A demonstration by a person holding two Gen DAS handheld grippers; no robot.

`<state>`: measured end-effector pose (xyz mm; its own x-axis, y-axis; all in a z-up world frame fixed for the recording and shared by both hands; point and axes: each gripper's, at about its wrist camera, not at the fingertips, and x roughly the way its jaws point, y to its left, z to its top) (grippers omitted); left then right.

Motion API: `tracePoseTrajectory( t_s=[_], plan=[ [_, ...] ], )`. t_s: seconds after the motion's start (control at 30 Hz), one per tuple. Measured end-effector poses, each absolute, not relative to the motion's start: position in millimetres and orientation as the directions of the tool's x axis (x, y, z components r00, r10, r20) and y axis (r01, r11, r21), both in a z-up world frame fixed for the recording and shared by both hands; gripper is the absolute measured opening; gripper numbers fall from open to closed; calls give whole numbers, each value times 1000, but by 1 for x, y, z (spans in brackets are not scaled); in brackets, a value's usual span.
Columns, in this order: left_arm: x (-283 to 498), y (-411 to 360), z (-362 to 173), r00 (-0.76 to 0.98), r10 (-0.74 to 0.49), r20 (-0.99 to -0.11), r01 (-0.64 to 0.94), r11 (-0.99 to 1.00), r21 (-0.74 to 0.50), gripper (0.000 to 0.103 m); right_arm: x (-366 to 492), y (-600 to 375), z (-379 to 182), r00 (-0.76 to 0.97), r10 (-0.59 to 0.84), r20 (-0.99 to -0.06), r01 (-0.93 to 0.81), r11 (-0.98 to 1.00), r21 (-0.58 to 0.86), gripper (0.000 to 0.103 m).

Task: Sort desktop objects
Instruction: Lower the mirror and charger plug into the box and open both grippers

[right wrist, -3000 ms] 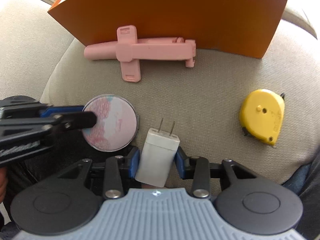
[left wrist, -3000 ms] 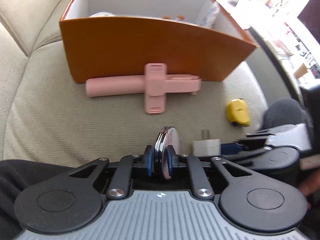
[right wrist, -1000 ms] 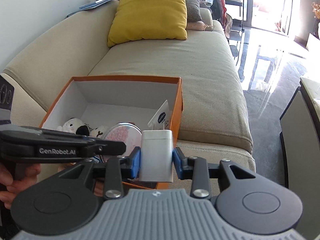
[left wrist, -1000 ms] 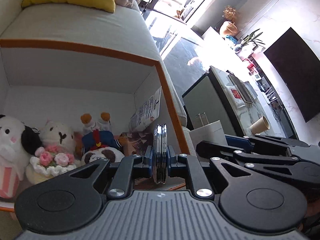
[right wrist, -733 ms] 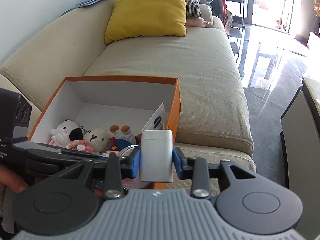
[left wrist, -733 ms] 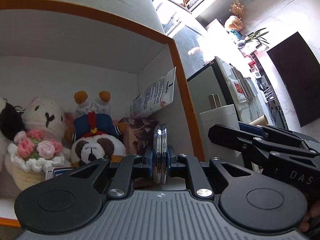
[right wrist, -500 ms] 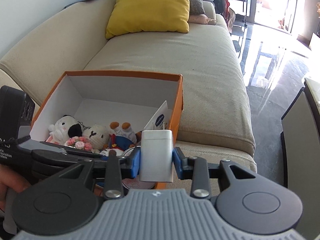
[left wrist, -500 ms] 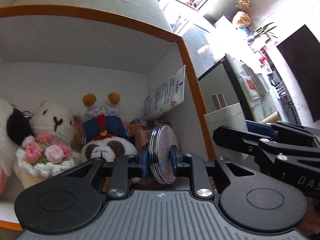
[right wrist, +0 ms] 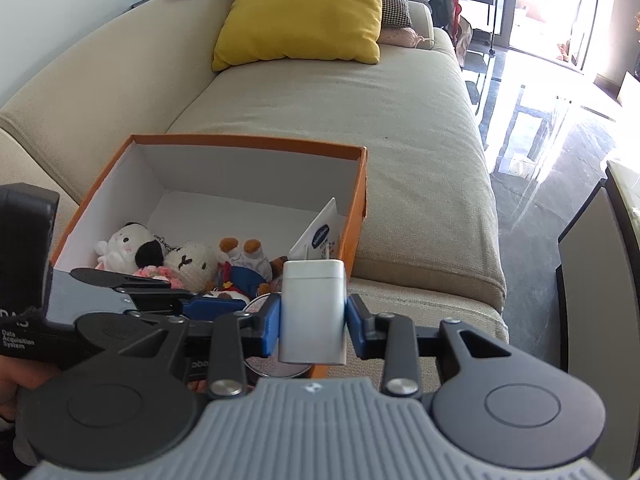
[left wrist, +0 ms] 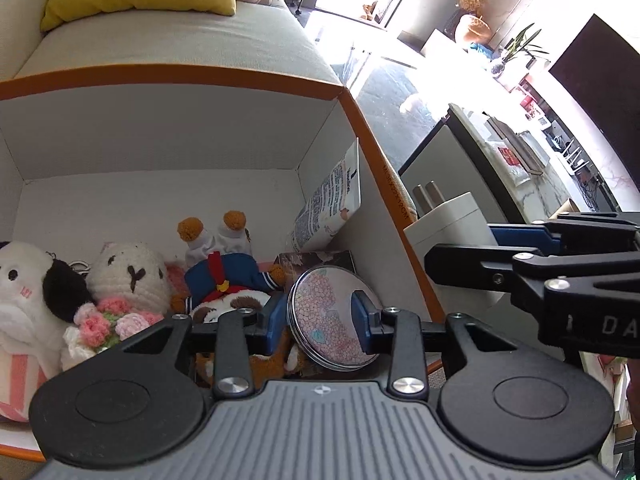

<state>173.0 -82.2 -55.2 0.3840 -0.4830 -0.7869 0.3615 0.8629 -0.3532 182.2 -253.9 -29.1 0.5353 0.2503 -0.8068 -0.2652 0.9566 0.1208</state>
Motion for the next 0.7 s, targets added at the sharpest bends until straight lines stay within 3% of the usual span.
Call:
tracePoseTrajectory(
  t_s=[0.1, 0.33, 0.57, 0.7],
  plan=[
    [172, -77, -49, 380, -496, -781, 375, 854, -361, 23, 184, -249, -27, 523, 264, -810, -289, 949, 123, 37],
    [176, -83, -56, 340, -514, -787, 413, 834, -366, 9, 189, -241, -25, 500, 282, -819, -302, 943, 141, 37],
    [182, -87, -67, 303, -567, -766, 417, 802, -428, 9, 193, -239, -25, 486, 272, -831, -287, 947, 142, 37],
    [175, -74, -54, 355, -538, -765, 434, 819, -374, 9, 196, -234, -28, 480, 269, -835, -282, 949, 144, 37]
  ],
)
